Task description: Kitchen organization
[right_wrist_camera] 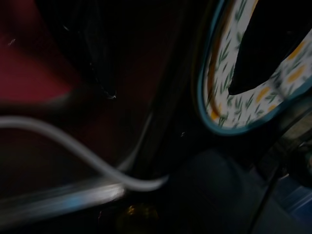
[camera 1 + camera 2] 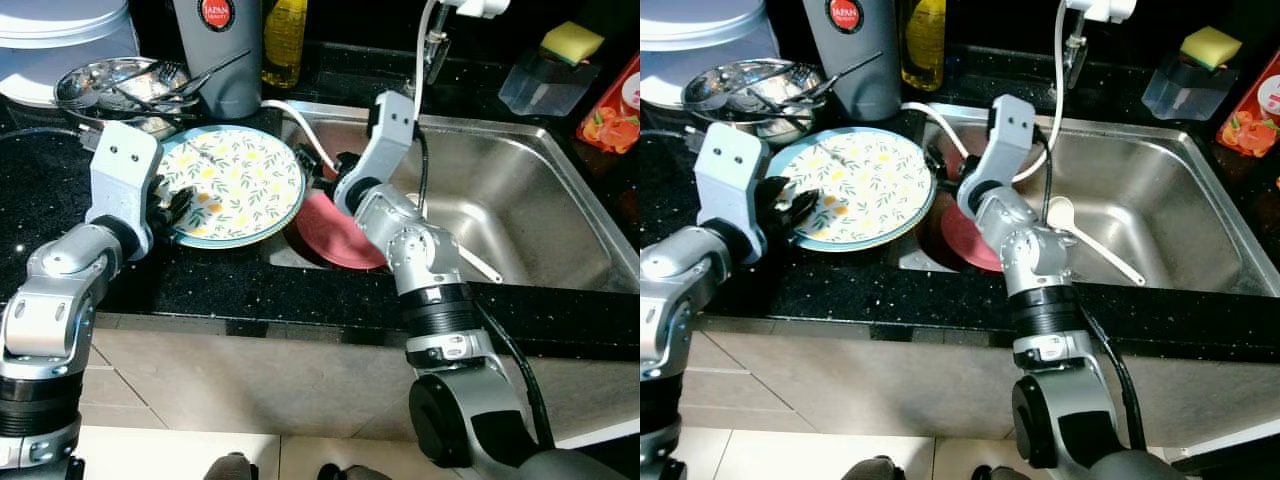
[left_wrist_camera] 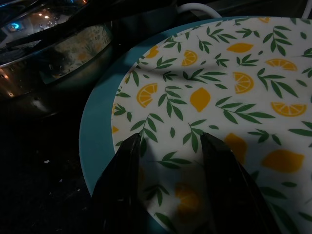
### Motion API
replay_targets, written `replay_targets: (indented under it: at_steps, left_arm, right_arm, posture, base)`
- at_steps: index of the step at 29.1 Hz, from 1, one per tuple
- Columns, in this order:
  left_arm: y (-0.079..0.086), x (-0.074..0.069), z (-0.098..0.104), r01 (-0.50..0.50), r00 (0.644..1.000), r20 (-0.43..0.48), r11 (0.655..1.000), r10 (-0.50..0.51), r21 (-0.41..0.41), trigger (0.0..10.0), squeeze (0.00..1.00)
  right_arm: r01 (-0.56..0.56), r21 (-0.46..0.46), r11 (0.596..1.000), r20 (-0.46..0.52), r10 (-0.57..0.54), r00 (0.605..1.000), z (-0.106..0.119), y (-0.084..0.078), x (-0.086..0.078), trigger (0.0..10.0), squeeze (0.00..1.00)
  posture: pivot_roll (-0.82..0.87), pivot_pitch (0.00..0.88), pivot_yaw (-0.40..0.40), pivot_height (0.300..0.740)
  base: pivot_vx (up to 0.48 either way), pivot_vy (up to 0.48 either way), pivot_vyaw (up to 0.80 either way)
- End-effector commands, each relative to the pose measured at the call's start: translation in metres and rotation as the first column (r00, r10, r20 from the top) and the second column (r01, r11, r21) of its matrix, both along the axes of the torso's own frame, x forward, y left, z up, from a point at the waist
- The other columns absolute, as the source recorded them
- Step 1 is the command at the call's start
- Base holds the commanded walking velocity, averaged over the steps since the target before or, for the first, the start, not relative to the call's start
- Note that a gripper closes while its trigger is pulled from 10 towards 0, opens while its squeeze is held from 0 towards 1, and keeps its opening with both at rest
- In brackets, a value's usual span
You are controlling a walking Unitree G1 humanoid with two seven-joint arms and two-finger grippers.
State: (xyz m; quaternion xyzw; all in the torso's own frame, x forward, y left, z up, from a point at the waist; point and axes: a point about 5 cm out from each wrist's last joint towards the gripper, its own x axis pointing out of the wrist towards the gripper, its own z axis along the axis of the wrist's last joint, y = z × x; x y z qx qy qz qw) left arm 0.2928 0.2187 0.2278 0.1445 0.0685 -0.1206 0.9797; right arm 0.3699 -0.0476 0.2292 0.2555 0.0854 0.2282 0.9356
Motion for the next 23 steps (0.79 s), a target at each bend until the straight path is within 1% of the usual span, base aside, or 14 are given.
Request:
replay_targets:
  at_steps: [1, 2, 5, 8, 10, 11, 12, 13, 16, 17, 19, 20, 23]
  left_arm:
    - [0.001, -0.002, -0.046, -0.015, 0.975, -0.221, 1.000, 0.017, 0.008, 10.0, 0.00]
    - [0.001, -0.002, -0.046, -0.016, 0.975, -0.222, 1.000, 0.017, 0.009, 10.0, 0.00]
    - [0.001, -0.002, -0.046, -0.016, 0.975, -0.222, 1.000, 0.017, 0.010, 10.0, 0.00]
    - [0.001, -0.003, -0.047, -0.015, 0.975, -0.222, 1.000, 0.017, 0.009, 10.0, 0.00]
    - [0.001, -0.003, -0.047, -0.015, 0.975, -0.222, 1.000, 0.017, 0.009, 10.0, 0.00]
    - [0.001, -0.003, -0.047, -0.016, 0.975, -0.222, 1.000, 0.017, 0.009, 10.0, 0.00]
    - [0.001, -0.003, -0.047, -0.017, 0.975, -0.222, 1.000, 0.018, 0.009, 10.0, 0.00]
    - [0.001, -0.003, -0.047, -0.017, 0.975, -0.222, 1.000, 0.018, 0.009, 10.0, 0.00]
    - [0.001, -0.003, -0.047, -0.019, 0.975, -0.220, 1.000, 0.020, 0.008, 10.0, 0.00]
    - [0.001, -0.003, -0.047, -0.019, 0.975, -0.220, 1.000, 0.020, 0.008, 10.0, 0.00]
    - [0.000, -0.002, -0.046, -0.018, 0.976, -0.216, 1.000, 0.019, 0.007, 10.0, 0.00]
    - [0.000, -0.002, -0.046, -0.018, 0.977, -0.214, 1.000, 0.018, 0.006, 10.0, 0.00]
    - [-0.002, -0.001, -0.044, -0.009, 0.980, -0.196, 1.000, 0.010, 0.007, 10.0, 0.00]
  right_arm:
    - [-0.062, 0.044, 0.997, -0.057, 0.064, 0.996, -0.006, 0.006, -0.003, 10.0, 0.00]
    - [-0.135, 0.095, 0.986, -0.095, 0.144, 0.985, -0.009, 0.014, -0.008, 10.0, 0.00]
    - [-0.142, 0.099, 0.985, -0.101, 0.152, 0.983, -0.010, 0.016, -0.009, 10.0, 0.00]
    - [-0.136, 0.076, 0.988, -0.116, 0.145, 0.983, -0.015, 0.018, -0.010, 10.0, 0.00]
    - [-0.139, 0.090, 0.986, -0.132, 0.150, 0.980, -0.017, 0.020, -0.011, 10.0, 0.00]
    - [-0.151, 0.125, 0.981, -0.143, 0.169, 0.975, -0.017, 0.022, -0.013, 8.2, 0.00]
    - [-0.171, 0.189, 0.967, -0.148, 0.200, 0.969, -0.014, 0.025, -0.014, 0.0, 0.00]
    - [-0.171, 0.189, 0.967, -0.148, 0.200, 0.969, -0.014, 0.025, -0.014, 0.0, 0.00]
    - [-0.246, 0.343, 0.907, -0.143, 0.309, 0.940, -0.006, 0.031, -0.020, 0.0, 0.00]
    - [-0.246, 0.343, 0.907, -0.143, 0.309, 0.940, -0.006, 0.031, -0.020, 0.0, 0.00]
    - [-0.269, 0.385, 0.883, -0.153, 0.349, 0.925, -0.004, 0.032, -0.022, 0.0, 0.00]
    - [-0.273, 0.393, 0.878, -0.158, 0.357, 0.921, -0.004, 0.032, -0.023, 0.0, 0.00]
    - [-0.289, 0.388, 0.875, -0.157, 0.371, 0.915, -0.004, 0.033, -0.024, 0.0, 0.00]
  posture:
    - [0.24, 0.080, -0.120, 0.740]
    - [0.24, 0.080, -0.120, 0.740]
    - [0.24, 0.081, -0.120, 0.740]
    - [0.24, 0.081, -0.122, 0.740]
    - [0.24, 0.081, -0.122, 0.740]
    - [0.24, 0.081, -0.123, 0.740]
    - [0.24, 0.080, -0.123, 0.740]
    - [0.24, 0.080, -0.123, 0.740]
    - [0.24, 0.080, -0.123, 0.740]
    - [0.24, 0.080, -0.123, 0.740]
    - [0.24, 0.080, -0.124, 0.740]
    - [0.24, 0.080, -0.124, 0.740]
    - [0.24, 0.080, -0.124, 0.740]
  base:
    - [0.000, 0.000, 0.00]
    - [0.000, 0.000, 0.00]
    - [0.000, 0.000, 0.00]
    - [0.000, 0.000, 0.00]
    - [0.000, 0.000, 0.00]
    - [0.000, 0.000, 0.00]
    - [0.000, 0.000, 0.00]
    - [0.000, 0.000, 0.00]
    - [0.000, 0.000, 0.00]
    - [0.000, 0.000, 0.00]
    - [0.000, 0.000, 0.00]
    - [0.000, 0.000, 0.00]
    - [0.000, 0.000, 0.00]
